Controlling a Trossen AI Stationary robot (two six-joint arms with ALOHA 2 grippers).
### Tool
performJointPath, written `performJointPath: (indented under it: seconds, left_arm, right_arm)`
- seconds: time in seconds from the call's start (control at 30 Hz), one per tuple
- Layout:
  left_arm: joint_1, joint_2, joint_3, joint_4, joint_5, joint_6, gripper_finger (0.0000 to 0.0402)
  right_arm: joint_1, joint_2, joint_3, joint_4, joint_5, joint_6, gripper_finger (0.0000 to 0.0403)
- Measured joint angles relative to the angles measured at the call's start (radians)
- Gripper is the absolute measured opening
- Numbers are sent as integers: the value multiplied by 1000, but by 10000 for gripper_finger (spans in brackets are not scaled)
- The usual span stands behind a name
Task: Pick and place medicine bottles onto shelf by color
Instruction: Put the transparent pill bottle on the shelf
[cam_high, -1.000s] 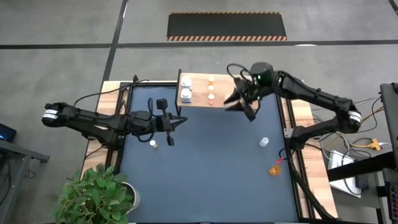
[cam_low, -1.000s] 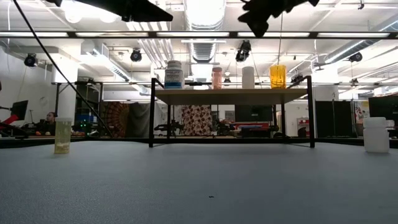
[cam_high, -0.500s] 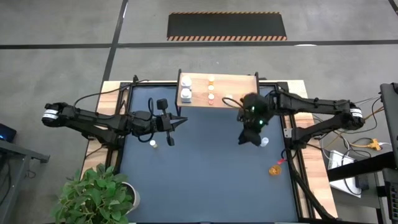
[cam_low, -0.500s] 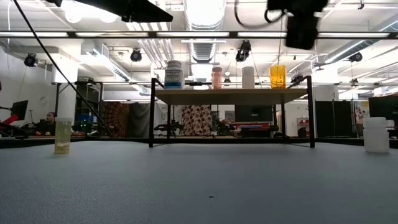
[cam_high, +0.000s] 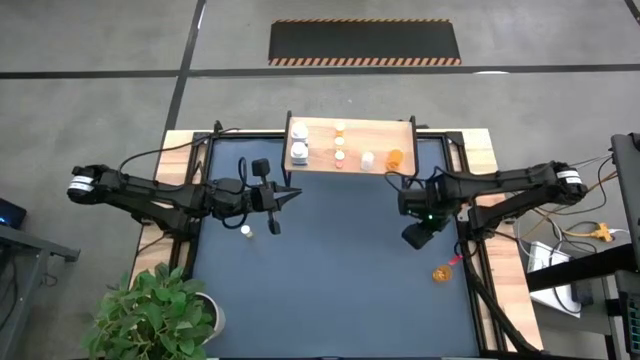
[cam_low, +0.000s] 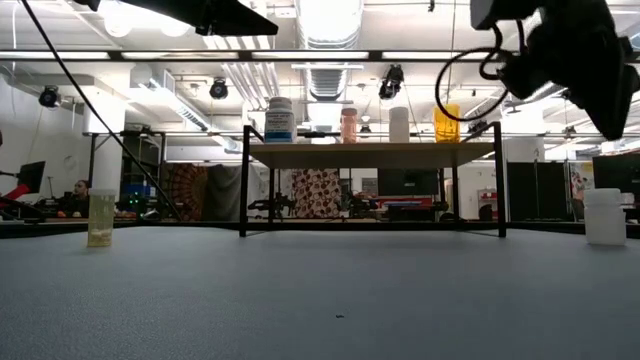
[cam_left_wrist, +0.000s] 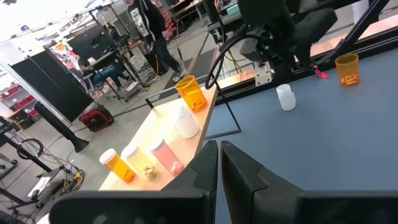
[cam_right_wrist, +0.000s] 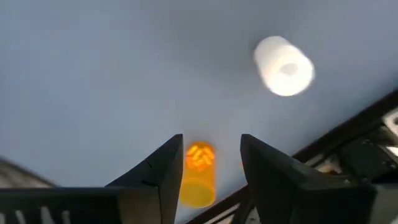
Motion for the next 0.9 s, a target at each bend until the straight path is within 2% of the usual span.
performJointPath:
  seconds: [0.2, 0.4, 0.7, 0.9]
  left_arm:
    - [0, 0, 0, 0, 0, 1, 2]
    - [0, 0, -1, 0, 0, 1, 2]
    - [0, 0, -10, 0, 0, 1, 2]
    - [0, 0, -12, -1, 0, 1, 2]
  right_arm:
    - [7, 0, -41, 1, 73, 18, 201]
    - [7, 0, -76, 7, 223, 47, 242]
    - [7, 0, -205, 110, 237, 65, 249]
    - [6, 0, -241, 174, 259, 75, 244]
